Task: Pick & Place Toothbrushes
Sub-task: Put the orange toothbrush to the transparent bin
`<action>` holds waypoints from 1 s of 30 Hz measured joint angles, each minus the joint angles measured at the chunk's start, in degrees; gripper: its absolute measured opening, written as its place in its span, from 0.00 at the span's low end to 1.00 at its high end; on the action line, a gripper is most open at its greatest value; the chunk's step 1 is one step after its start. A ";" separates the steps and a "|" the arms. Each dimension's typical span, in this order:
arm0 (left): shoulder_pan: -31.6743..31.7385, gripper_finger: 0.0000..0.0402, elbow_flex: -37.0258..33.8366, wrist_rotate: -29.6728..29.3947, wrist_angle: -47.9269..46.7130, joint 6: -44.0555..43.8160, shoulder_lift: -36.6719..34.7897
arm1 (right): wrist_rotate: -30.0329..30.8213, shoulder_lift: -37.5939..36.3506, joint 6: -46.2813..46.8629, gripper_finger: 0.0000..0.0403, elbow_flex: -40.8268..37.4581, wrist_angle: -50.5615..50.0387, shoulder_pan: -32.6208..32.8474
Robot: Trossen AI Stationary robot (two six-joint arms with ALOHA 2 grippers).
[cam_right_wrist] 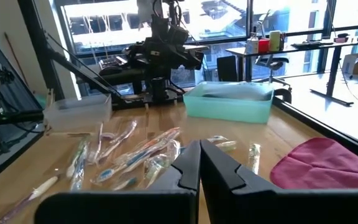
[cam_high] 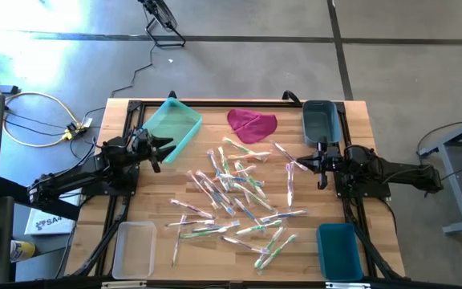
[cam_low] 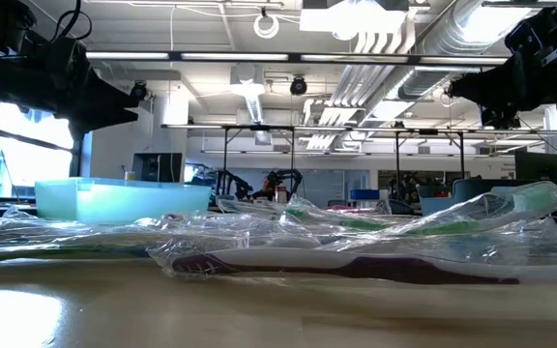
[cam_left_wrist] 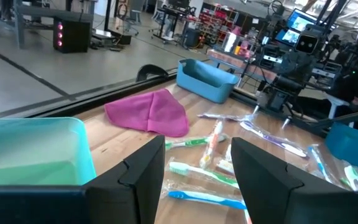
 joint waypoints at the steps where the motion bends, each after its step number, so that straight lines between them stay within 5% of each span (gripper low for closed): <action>1: 0.02 0.45 0.02 0.02 0.00 0.00 0.00 | 0.05 0.00 -0.58 0.01 0.00 -0.01 0.00; 19: 0.02 0.45 0.09 -0.24 -0.42 0.54 0.00 | -0.01 0.00 -2.36 0.01 0.00 0.01 0.00; 30: 0.00 0.44 0.11 4.97 -0.59 16.54 0.01 | 1.61 0.00 1.71 0.01 -0.02 0.41 0.00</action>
